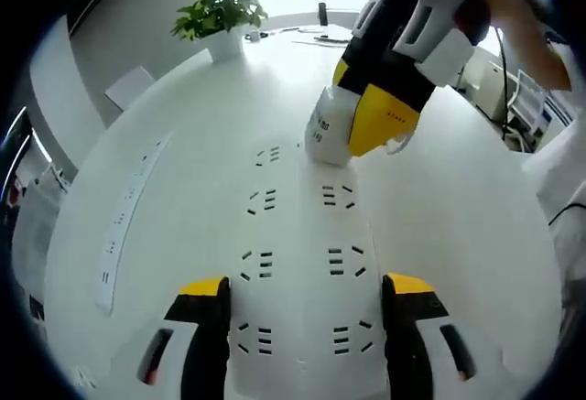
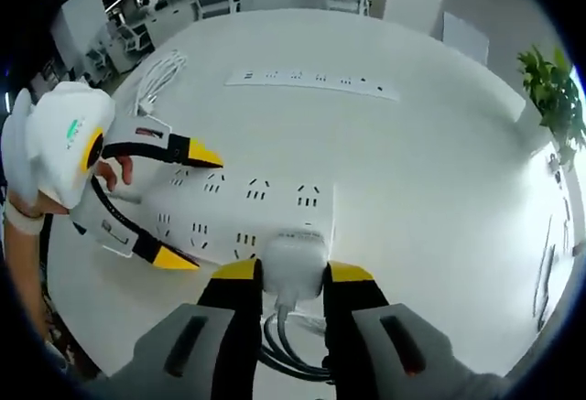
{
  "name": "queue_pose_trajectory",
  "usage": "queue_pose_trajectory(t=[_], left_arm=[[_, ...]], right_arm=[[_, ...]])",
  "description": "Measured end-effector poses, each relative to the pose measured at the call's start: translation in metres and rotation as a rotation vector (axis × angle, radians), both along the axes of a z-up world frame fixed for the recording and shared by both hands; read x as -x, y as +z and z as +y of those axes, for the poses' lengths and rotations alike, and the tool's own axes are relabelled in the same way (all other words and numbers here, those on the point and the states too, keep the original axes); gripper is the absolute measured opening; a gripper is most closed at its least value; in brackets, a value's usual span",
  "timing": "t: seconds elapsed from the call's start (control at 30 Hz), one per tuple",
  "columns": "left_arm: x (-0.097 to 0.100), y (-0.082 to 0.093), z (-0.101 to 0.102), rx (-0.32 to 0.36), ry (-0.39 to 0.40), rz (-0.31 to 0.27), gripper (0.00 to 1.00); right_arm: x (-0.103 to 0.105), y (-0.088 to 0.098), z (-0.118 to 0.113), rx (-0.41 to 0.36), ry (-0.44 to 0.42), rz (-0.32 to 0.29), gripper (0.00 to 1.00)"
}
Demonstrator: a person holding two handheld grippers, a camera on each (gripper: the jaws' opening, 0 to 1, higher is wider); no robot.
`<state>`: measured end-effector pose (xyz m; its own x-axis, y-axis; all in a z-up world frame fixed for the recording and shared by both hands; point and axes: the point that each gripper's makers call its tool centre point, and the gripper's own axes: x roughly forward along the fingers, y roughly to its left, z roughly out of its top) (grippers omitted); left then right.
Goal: Straighten the power strip on the desk, plug the charger into it
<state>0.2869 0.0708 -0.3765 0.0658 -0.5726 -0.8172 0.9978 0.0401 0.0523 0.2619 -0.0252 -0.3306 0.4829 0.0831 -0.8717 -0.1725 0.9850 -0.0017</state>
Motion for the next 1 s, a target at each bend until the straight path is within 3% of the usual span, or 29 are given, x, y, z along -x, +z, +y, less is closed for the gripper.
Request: queue_pose_trajectory(t=[0.27,0.37,0.47,0.53,0.63,0.73,0.87,0.93,1.0], left_arm=[[-0.001,0.000,-0.001,0.013,0.011,0.005,0.69],[-0.003,0.000,-0.003,0.039,0.031,0.017,0.70],[-0.004,0.001,-0.006,0.090,0.075,0.047,0.70],[-0.004,0.006,-0.008,0.141,0.120,0.082,0.70],[0.000,0.010,-0.002,0.163,0.125,0.077,0.72],[0.005,0.015,0.001,0.185,0.137,0.072,0.73],[0.004,0.029,0.008,0.236,0.199,0.037,0.84],[0.007,0.036,0.015,0.246,0.211,0.019,0.86],[0.010,0.046,0.021,0.291,0.252,-0.001,0.88]], right_arm=[[-0.002,0.000,0.000,-0.073,0.036,0.001,0.26],[-0.003,0.003,0.003,-0.197,0.031,-0.034,0.29],[-0.002,0.007,0.004,-0.262,0.055,-0.061,0.31],[-0.002,0.014,0.006,-0.285,0.095,-0.113,0.33],[-0.004,0.023,0.006,-0.280,0.177,-0.186,0.33],[-0.009,0.034,0.006,-0.315,0.205,-0.250,0.32],[-0.018,0.056,0.008,-0.391,0.253,-0.361,0.32],[-0.017,0.063,0.007,-0.384,0.288,-0.400,0.33],[-0.015,0.073,0.007,-0.337,0.361,-0.480,0.33]])
